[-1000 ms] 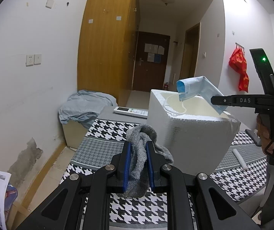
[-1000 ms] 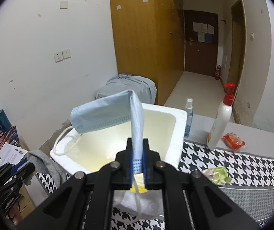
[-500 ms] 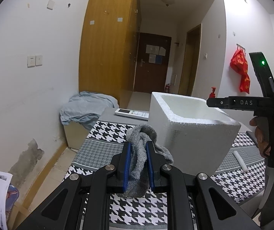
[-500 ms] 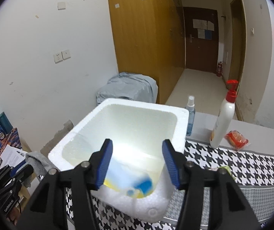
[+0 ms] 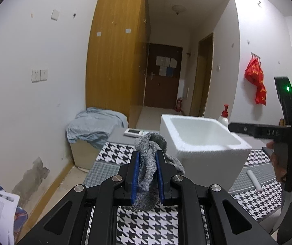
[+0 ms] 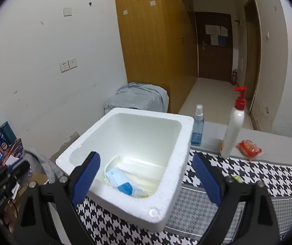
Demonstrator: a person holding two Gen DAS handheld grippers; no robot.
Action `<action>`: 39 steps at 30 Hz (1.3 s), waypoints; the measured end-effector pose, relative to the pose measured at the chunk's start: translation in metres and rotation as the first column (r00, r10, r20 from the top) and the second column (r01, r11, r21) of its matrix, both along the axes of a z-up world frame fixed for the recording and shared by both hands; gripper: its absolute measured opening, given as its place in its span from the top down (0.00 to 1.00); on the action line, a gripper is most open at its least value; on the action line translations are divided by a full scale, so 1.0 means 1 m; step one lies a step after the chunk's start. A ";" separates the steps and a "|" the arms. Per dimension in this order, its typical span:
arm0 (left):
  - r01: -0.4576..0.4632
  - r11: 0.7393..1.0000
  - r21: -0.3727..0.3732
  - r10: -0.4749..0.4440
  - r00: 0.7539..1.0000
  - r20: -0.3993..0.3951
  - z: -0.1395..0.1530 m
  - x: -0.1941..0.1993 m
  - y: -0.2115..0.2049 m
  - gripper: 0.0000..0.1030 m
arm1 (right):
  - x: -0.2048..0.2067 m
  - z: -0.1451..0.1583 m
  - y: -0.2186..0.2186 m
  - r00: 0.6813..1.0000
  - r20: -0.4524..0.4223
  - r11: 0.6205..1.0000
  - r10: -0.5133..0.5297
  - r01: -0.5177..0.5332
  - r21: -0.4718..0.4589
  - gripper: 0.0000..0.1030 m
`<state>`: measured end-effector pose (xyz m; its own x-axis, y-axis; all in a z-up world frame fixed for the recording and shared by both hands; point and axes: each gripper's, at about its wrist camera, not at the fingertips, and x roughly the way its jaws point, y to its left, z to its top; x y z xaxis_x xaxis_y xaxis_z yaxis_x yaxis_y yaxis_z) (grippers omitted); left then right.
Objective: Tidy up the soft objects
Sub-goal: 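Lower the blue mask into the foam box and open the right tool, then move the left tool with the grey sock over the foam box opening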
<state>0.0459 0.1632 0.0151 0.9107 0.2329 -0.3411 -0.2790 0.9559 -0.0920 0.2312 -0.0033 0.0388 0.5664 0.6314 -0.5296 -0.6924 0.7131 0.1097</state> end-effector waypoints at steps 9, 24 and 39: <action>0.026 0.999 0.029 -0.027 0.999 0.024 0.015 0.005 -0.011 0.83 | -0.008 0.001 -0.012 0.999 0.038 1.000 -0.013 0.014 -0.018 0.08; 0.045 0.998 0.040 -0.047 0.998 0.048 0.029 0.009 -0.020 0.83 | -0.013 0.002 -0.037 0.998 0.048 0.999 -0.032 0.030 0.025 0.01; 0.095 0.993 0.069 -0.098 0.994 0.052 0.046 0.025 -0.034 0.83 | -0.016 -0.003 -0.063 0.997 0.048 0.997 -0.059 0.056 0.055 0.00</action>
<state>0.0706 0.1289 0.0614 0.9469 0.1638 -0.2767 -0.1816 0.9826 -0.0397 0.2155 -0.0667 0.0362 0.6272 0.6241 -0.4659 -0.6562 0.7457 0.1156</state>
